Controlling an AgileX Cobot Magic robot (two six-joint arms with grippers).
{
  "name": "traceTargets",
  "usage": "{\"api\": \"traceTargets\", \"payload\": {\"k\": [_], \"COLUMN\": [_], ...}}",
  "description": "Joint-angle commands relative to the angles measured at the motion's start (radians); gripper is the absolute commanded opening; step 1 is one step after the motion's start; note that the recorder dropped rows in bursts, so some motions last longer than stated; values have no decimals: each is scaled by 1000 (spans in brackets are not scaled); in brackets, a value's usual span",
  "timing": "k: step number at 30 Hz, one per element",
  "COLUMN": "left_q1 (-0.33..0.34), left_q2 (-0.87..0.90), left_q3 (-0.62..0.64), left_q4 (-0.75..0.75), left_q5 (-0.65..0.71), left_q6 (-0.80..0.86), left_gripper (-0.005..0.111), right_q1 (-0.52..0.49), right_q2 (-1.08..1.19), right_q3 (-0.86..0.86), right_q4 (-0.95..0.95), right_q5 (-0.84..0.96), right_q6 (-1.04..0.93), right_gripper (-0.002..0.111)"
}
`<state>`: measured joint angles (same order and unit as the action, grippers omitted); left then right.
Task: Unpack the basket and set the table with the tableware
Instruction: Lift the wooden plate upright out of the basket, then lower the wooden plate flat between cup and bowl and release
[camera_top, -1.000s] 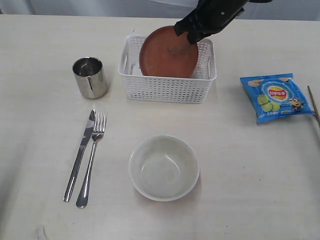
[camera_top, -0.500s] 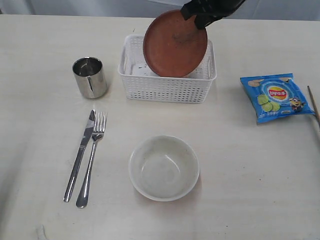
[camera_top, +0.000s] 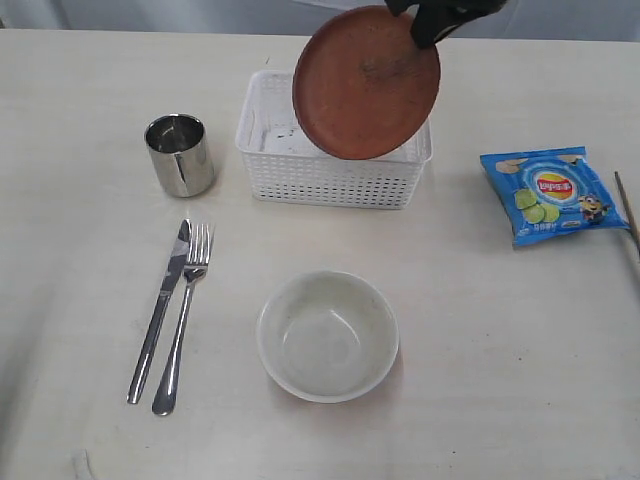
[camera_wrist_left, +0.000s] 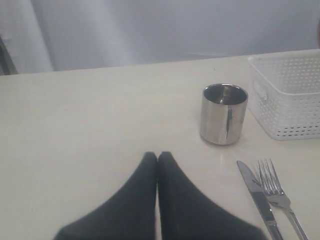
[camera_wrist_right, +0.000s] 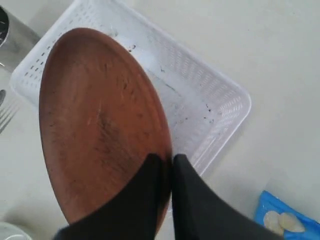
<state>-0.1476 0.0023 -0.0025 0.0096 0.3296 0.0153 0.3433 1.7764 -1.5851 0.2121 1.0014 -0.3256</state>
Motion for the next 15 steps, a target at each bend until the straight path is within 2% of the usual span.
{"api": "traceTargets", "payload": {"k": [1,5,9,12,15], "left_q1": [-6,-6,-6,-6,-6], "left_q2": [-2,-2,-2,-2,-2], "left_q3": [2,2,2,2,2], "left_q4": [-2,-2,-2,-2,-2], "left_q5": [-8,-8,-8,-8,-8], "left_q6": [-3,-3,-3,-3,-3], "left_gripper": [0,0,0,0,0], "right_q1": [-3,-3,-2,-2,-2], "right_q2": [-66,-71,-59,-39,-15], "right_q3": [74,183,275,301,301], "right_q4": [29,111,181,254,325], "right_q5": [22,-3,-139,-196,-180], "right_q6": [20,20,24,24,-1], "right_gripper": [0,0,0,0,0]}}
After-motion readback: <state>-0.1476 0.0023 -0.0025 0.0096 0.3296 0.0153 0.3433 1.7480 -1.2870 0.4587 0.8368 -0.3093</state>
